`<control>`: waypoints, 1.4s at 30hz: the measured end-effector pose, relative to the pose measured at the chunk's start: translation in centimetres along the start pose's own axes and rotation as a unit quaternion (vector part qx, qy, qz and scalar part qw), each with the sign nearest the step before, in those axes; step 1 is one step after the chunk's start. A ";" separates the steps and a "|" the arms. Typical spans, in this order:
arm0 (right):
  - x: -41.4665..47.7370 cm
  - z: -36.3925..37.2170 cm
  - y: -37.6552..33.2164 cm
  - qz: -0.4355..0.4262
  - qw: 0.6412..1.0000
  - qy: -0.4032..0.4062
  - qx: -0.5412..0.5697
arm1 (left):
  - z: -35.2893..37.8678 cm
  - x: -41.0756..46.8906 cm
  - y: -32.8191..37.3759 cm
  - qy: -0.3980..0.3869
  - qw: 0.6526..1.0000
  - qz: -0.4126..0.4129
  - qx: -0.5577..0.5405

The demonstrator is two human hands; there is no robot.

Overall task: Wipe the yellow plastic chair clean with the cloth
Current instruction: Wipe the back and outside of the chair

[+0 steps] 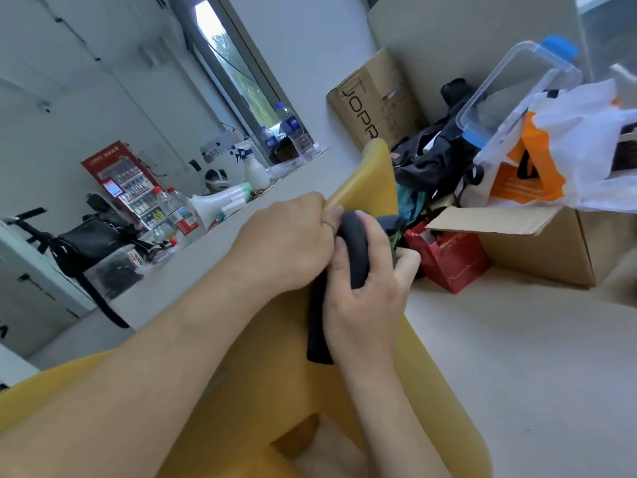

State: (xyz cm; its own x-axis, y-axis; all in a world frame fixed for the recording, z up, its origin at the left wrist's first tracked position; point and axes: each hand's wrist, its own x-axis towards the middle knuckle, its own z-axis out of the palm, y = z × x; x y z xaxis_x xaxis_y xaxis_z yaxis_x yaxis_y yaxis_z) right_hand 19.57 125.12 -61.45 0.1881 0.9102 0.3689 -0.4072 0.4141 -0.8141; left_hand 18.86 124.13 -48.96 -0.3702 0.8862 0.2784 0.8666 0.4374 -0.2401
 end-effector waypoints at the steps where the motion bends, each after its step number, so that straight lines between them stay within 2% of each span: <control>1: 1.4 -0.6 0.1 0.001 1.000 -0.014 -0.010 | -0.2 0.6 0.2 -0.007 1.000 0.004 -0.029; 4: 5.2 -1.9 0.7 0.000 0.999 -0.049 0.007 | -0.9 0.4 -1.0 -0.061 0.987 0.034 -0.144; 6: 6.0 -1.8 0.7 0.018 0.999 -0.036 0.000 | -1.2 -1.5 -3.1 -0.096 0.978 0.042 -0.182; 9: -0.2 0.0 -0.7 -0.018 0.999 0.030 -0.019 | -0.5 -3.3 -5.4 -0.050 0.985 0.070 -0.148; 12: -4.7 0.7 -2.3 -0.054 0.998 0.011 -0.009 | -0.1 -3.1 -4.9 -0.019 0.991 0.072 -0.114; 17: 5.3 -0.9 -0.3 0.077 0.997 0.029 0.011 | -0.5 -4.3 -3.5 -0.011 0.997 0.040 -0.058; 20: 6.8 -1.4 1.4 0.069 0.997 0.030 -0.022 | -1.2 -4.9 -1.9 -0.020 0.999 0.035 -0.035; 22: 6.1 -1.0 2.9 0.101 0.993 -0.015 -0.056 | -1.1 -4.1 -2.0 -0.018 0.999 0.020 -0.024; 25: 4.0 -1.1 5.5 0.186 0.970 -0.110 -0.114 | -0.6 -2.7 -2.4 -0.026 0.999 -0.027 -0.010; 26: 3.4 -0.9 5.5 0.190 0.968 -0.115 -0.115 | -0.4 -2.3 -2.3 -0.028 0.999 -0.036 -0.002; 28: 2.2 0.0 3.1 0.139 0.983 -0.092 -0.077 | -0.3 -1.6 -2.4 -0.026 0.999 -0.040 0.002; 30: 0.5 1.0 -0.2 0.043 0.996 -0.077 -0.021 | -0.3 -1.1 -2.5 -0.021 0.998 -0.030 -0.046; 32: 0.0 1.5 -1.0 -0.010 0.999 -0.052 -0.003 | -0.4 -0.7 -2.7 -0.032 0.995 -0.030 -0.090; 34: 2.0 1.3 2.2 0.047 0.997 -0.046 -0.031 | -0.4 -1.0 -3.0 -0.044 0.995 -0.032 -0.078; 36: 4.8 0.7 5.6 0.160 0.982 -0.090 -0.040 | -0.3 -1.1 -3.3 -0.041 0.996 -0.028 -0.070; 37: 4.6 0.6 5.9 0.179 0.978 -0.102 -0.034 | -0.2 -1.1 -3.2 -0.035 0.996 -0.028 -0.074; 42: -2.5 1.2 -0.5 0.001 0.998 -0.033 0.044 | 0.3 -0.2 -3.3 -0.016 0.991 -0.025 -0.133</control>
State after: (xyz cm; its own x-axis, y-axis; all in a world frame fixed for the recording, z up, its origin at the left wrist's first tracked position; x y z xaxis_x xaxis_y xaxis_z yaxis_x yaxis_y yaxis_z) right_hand 18.17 122.62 -61.46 0.1285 0.9081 0.3986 -0.4847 0.4081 -0.7736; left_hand 16.01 122.59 -48.46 -0.4214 0.8706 0.2540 0.9029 0.4289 0.0279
